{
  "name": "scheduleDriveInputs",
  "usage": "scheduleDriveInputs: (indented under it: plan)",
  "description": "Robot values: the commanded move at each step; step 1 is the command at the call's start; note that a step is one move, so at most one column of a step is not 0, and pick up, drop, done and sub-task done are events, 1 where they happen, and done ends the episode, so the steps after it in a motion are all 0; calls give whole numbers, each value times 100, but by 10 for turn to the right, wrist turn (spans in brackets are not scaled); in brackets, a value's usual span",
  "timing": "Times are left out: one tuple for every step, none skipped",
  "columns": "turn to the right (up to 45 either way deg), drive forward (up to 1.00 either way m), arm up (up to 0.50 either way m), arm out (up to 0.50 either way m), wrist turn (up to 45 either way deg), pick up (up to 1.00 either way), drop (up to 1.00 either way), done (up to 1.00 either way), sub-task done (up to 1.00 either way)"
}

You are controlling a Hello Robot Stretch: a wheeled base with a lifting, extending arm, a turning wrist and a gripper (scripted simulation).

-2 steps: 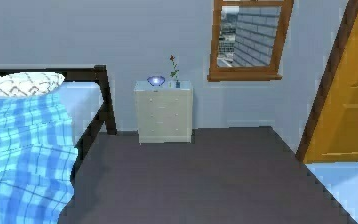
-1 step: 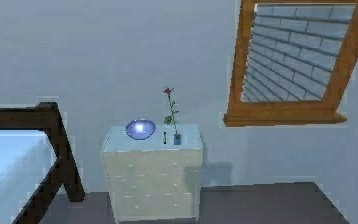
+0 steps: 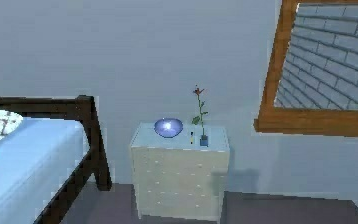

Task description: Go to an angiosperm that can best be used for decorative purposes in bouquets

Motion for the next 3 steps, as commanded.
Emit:
scheduleDriveInputs:
  plan:
    - [0,35,0,0,0,0,0,0,0]
    - [120,0,0,0,0,0,0,0,0]
    - [0,0,0,0,0,0,0,100,0]
